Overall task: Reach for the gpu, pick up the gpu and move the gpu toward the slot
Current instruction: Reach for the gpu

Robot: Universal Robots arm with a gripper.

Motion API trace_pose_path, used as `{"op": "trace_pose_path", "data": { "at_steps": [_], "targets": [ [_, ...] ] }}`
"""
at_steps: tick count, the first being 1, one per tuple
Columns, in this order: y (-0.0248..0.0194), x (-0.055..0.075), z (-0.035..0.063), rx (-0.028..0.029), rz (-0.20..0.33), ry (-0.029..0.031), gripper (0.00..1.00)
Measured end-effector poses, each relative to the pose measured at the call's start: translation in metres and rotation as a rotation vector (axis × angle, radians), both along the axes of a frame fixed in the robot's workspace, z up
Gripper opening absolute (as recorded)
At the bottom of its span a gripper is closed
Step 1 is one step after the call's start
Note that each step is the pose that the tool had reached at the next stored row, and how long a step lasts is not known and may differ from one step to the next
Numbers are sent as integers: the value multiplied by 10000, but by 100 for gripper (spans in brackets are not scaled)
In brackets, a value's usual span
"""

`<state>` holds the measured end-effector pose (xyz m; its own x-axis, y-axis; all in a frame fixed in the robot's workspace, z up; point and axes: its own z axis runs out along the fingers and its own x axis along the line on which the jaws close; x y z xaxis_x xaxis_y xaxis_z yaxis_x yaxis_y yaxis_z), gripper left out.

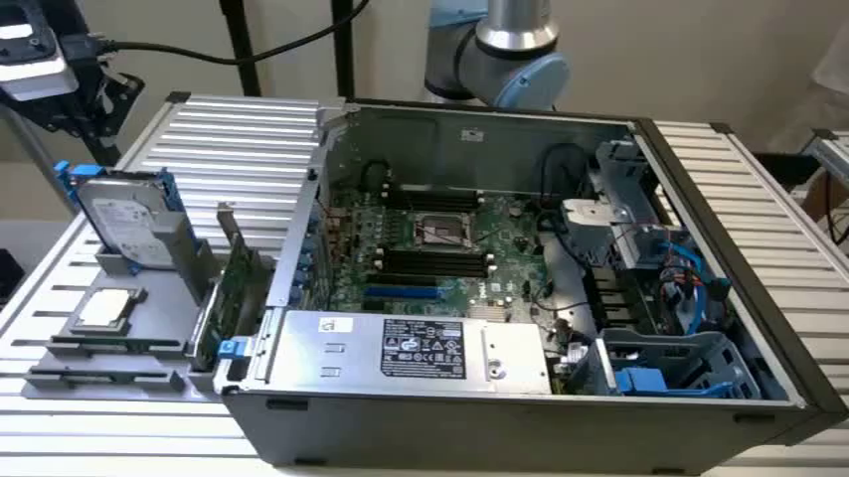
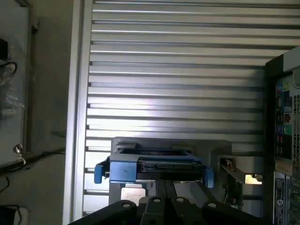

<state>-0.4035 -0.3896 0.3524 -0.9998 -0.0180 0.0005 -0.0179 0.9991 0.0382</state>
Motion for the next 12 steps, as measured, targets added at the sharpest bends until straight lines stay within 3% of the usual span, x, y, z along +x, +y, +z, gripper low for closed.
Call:
{"op": "trace_pose_path", "data": {
  "at_steps": [12],
  "targets": [
    [0,0,0,0,-1,0,11]
  ]
}}
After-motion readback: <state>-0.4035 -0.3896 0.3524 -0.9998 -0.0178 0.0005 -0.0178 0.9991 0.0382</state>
